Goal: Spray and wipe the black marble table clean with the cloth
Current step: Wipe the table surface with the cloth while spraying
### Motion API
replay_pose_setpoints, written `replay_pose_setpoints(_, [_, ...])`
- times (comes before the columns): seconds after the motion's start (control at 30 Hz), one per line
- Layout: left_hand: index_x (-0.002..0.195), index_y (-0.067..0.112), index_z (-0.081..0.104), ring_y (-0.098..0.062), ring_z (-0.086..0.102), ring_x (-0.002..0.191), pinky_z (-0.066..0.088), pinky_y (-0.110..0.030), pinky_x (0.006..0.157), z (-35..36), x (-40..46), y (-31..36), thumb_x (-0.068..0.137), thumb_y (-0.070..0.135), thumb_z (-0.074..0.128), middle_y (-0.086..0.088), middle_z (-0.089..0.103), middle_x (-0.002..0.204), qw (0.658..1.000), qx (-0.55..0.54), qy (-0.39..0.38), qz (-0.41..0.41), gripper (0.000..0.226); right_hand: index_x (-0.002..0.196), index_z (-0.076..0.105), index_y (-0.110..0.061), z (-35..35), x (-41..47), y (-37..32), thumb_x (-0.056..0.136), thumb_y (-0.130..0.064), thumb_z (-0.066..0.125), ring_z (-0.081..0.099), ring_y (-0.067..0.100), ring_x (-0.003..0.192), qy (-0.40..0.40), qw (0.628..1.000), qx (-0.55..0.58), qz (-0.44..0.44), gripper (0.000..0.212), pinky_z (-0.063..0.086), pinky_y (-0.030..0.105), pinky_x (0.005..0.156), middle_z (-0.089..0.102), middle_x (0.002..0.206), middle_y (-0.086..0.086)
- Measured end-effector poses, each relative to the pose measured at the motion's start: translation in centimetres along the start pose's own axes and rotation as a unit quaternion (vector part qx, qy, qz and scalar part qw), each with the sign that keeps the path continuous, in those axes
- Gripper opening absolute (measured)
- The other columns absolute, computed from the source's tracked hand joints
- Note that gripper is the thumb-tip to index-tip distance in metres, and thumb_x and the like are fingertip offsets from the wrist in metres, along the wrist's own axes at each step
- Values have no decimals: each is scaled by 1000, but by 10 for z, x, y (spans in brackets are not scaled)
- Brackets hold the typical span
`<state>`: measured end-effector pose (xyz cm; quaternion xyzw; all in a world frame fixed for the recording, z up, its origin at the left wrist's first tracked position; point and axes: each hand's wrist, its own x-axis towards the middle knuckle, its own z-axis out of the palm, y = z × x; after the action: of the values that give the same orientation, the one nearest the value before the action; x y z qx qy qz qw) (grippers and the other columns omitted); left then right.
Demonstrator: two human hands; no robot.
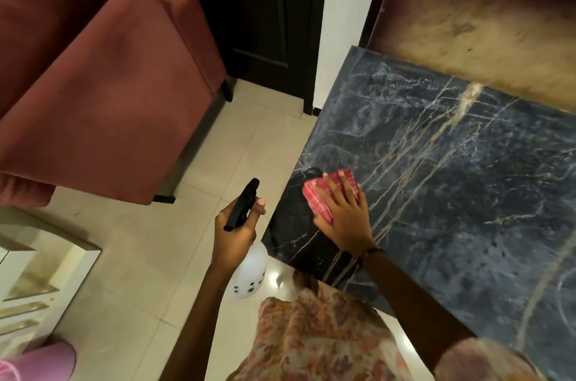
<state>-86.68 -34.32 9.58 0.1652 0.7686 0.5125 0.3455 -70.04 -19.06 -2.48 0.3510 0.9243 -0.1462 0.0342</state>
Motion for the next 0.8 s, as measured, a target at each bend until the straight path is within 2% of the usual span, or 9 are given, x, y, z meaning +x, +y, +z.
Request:
replay_pose_setpoints(0.07, [79, 17, 66, -11, 35, 37, 35, -24, 42, 4, 4, 0, 86, 26, 62, -6, 51, 54, 1000, -3, 2, 0, 12, 146, 29, -27, -5, 31, -11, 78, -62, 39, 25, 34, 142, -4, 1000, -5, 9, 77, 19, 60, 109, 34, 152, 8])
replay_pose_setpoints(0.13, [82, 15, 66, -10, 34, 36, 35, -23, 41, 7, 8, 0, 87, 26, 62, 4, 54, 51, 1000, -2, 2, 4, 12, 145, 29, -28, -3, 45, -26, 79, -63, 38, 28, 34, 141, -7, 1000, -1, -2, 75, 17, 61, 109, 36, 151, 6])
replay_pose_setpoints(0.27, [83, 8, 65, -10, 33, 35, 34, -22, 40, 14, 18, 2, 88, 24, 60, 7, 48, 39, 1000, 9, -2, 7, 18, 144, 31, -30, 7, 28, -38, 82, -58, 44, 25, 28, 142, -2, 996, 29, -81, 69, 21, 64, 111, 35, 152, 0])
replay_pose_setpoints(0.37, [77, 9, 65, -15, 31, 37, 32, -23, 40, 21, 29, 4, 87, 26, 62, 4, 38, 37, 1000, 11, -5, -2, 19, 145, 31, -34, 12, -8, -20, 84, -56, 46, 23, 23, 143, -7, 989, 9, -150, 66, 14, 58, 115, 32, 153, -4])
replay_pose_setpoints(0.47, [75, 14, 64, -12, 31, 35, 31, -22, 41, 30, 39, 9, 86, 27, 63, 5, 38, 40, 1000, 11, -20, -7, 18, 146, 29, -37, 6, -27, 18, 85, -58, 45, 17, 23, 145, -3, 984, -14, -179, 67, 8, 53, 117, 27, 155, -5])
replay_pose_setpoints(0.57, [76, 16, 65, -10, 30, 34, 29, -21, 40, 38, 51, 15, 87, 27, 62, -9, 40, 49, 999, 2, -33, -4, 16, 146, 27, -35, -6, -6, 49, 84, -60, 45, 14, 26, 145, 15, 988, -40, -149, 69, 6, 52, 116, 26, 155, -1])
replay_pose_setpoints(0.67, [80, 15, 65, -10, 32, 35, 31, -21, 41, 45, 63, 20, 87, 26, 62, -22, 47, 61, 999, -3, -41, 0, 14, 147, 25, -31, -18, 43, 61, 84, -63, 39, 12, 27, 145, 8, 997, -33, -71, 72, 13, 55, 115, 28, 155, 3])
replay_pose_setpoints(0.7, [81, 15, 65, -9, 34, 35, 33, -22, 43, 47, 67, 21, 87, 26, 62, -21, 49, 61, 999, -1, -41, 1, 14, 147, 25, -31, -21, 62, 60, 83, -64, 38, 12, 27, 146, 4, 999, -30, -43, 73, 14, 56, 115, 28, 155, 3])
replay_pose_setpoints(0.8, [79, 16, 65, -10, 33, 36, 33, -24, 45, 53, 77, 23, 86, 31, 62, 1, 43, 48, 999, 11, -39, 5, 17, 146, 30, -29, -28, 112, 43, 81, -62, 39, 21, 31, 144, -6, 1000, -20, 6, 74, 18, 59, 110, 34, 152, 5])
